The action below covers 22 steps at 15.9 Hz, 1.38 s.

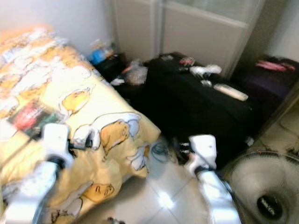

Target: Clean up the room

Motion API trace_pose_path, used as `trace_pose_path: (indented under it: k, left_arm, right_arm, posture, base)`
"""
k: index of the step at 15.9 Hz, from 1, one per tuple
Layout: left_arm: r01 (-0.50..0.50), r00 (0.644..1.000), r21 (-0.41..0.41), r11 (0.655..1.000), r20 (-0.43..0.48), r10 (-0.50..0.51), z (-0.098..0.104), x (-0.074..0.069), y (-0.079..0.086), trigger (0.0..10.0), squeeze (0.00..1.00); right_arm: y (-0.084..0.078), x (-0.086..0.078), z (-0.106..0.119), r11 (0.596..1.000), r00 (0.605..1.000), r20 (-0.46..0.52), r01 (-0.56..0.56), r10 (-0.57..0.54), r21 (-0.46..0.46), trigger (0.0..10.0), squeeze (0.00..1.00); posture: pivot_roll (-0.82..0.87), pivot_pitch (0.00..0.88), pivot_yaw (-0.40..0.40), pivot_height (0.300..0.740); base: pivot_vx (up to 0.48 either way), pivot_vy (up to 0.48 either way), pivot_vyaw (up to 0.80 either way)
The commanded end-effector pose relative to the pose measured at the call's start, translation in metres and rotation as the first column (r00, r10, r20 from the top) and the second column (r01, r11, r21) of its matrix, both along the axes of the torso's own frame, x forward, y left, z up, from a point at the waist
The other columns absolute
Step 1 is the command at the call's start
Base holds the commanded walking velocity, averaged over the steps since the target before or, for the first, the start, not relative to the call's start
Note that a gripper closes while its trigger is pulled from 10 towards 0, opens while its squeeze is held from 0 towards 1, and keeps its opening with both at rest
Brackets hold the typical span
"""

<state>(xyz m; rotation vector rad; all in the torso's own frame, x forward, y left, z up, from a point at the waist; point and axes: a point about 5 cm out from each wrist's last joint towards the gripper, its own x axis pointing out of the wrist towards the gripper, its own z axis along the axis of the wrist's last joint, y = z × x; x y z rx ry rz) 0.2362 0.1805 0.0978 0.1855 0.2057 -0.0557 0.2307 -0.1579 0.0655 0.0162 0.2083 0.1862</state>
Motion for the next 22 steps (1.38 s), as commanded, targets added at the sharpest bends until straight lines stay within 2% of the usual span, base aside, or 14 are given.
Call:
trace_pose_path:
  k: [1, 3, 5, 6, 7, 8, 9, 13, 15, 16, 17, 22]
  left_arm:
    - [0.01, 1.0, -0.003, 1.0, 0.024, -0.01, 0.003, 0.004, -0.005, 10.0, 1.0]
    - [0.025, 0.996, 0.024, 0.999, 0.08, -0.026, 0.011, 0.011, -0.006, 10.0, 1.0]
    - [0.04, 0.996, 0.033, 0.999, 0.075, -0.042, 0.01, 0.014, -0.007, 10.0, 1.0]
    - [0.052, 0.996, 0.033, 0.998, 0.069, -0.054, 0.008, 0.014, -0.007, 10.0, 0.93]
    - [0.067, 0.996, 0.008, 0.998, 0.06, -0.067, 0.006, 0.014, -0.009, 10.0, 0.31]
    - [0.067, 0.996, 0.012, 0.998, 0.062, -0.068, 0.006, 0.015, -0.01, 10.0, 0.1]
    - [0.068, 0.996, 0.034, 0.997, 0.056, -0.07, 0.003, 0.016, -0.01, 10.0, 0.0]
    - [0.066, 0.996, 0.039, 0.997, 0.054, -0.068, 0.003, 0.018, -0.009, 10.0, 0.0]
    - [0.071, 0.995, 0.053, 0.996, 0.062, -0.074, 0.006, 0.02, -0.007, 10.0, 0.0]
    - [0.07, 0.995, 0.054, 0.996, 0.063, -0.074, 0.006, 0.02, -0.007, 10.0, 0.0]
    - [0.077, 0.994, 0.06, 0.995, 0.066, -0.081, 0.008, 0.021, -0.007, 10.0, 0.0]
    - [0.087, 0.994, 0.061, 0.994, 0.063, -0.09, 0.007, 0.022, -0.009, 10.0, 0.0]
  right_arm:
    - [-0.011, -0.003, -0.002, 0.999, 0.999, -0.028, 0.023, -0.023, -0.027, 10.0, 1.0]
    - [-0.015, -0.008, -0.006, 0.997, 0.997, -0.039, 0.059, -0.061, -0.042, 10.0, 1.0]
    - [-0.02, -0.01, -0.005, 0.992, 0.991, -0.041, 0.129, -0.129, -0.003, 10.0, 1.0]
    - [-0.021, -0.01, -0.005, 0.99, 0.989, -0.043, 0.141, -0.141, 0.01, 10.0, 1.0]
    - [-0.023, -0.008, -0.003, 0.988, 0.987, -0.022, 0.156, -0.156, -0.019, 10.0, 1.0]
    - [-0.022, -0.008, -0.001, 0.989, 0.989, -0.004, 0.15, -0.15, -0.02, 10.0, 0.98]
    - [-0.02, -0.006, 0.001, 0.986, 0.987, -0.009, 0.163, -0.163, 0.022, 10.0, 0.0]
    - [-0.021, -0.003, 0.001, 0.982, 0.982, -0.005, 0.189, -0.189, -0.006, 10.0, 0.0]
    - [-0.021, 0.0, 0.001, 0.974, 0.976, 0.022, 0.22, -0.219, -0.063, 10.0, 0.0]
    - [-0.02, 0.0, 0.001, 0.974, 0.975, 0.017, 0.222, -0.221, -0.053, 10.0, 0.0]
    - [-0.018, 0.0, 0.0, 0.972, 0.972, 0.002, 0.234, -0.234, -0.006, 10.0, 0.0]
    - [-0.015, 0.003, -0.001, 0.976, 0.976, 0.003, 0.217, -0.217, -0.008, 10.0, 0.0]
  posture:
    - [-0.01, 0.0, 0.03, 0.74]
    - [-0.03, 0.0, 0.054, 0.74]
    - [-0.05, 0.0, 0.074, 0.74]
    - [-0.05, 0.0, 0.077, 0.74]
    - [-0.05, 0.0, 0.08, 0.74]
    - [-0.05, 0.0, 0.08, 0.74]
    - [-0.06, 0.0, 0.076, 0.74]
    - [-0.05, 0.0, 0.074, 0.74]
    - [-0.04, 0.0, 0.075, 0.74]
    - [-0.04, 0.0, 0.075, 0.74]
    - [-0.03, 0.0, 0.076, 0.74]
    - [-0.03, 0.0, 0.068, 0.74]
  base:
    - [0.0, 0.0, 0.8]
    - [0.0, 0.0, 0.8]
    - [0.0, 0.0, 0.8]
    - [0.0, 0.0, 0.8]
    - [0.0, 0.0, 0.8]
    - [0.0, 0.0, 0.77]
    - [0.0, 0.307, 0.0]
    - [0.0, 0.304, 0.0]
    - [0.0, 0.33, 0.0]
    - [0.0, 0.352, 0.0]
    - [0.0, 0.356, 0.0]
    - [0.0, 0.359, 0.0]
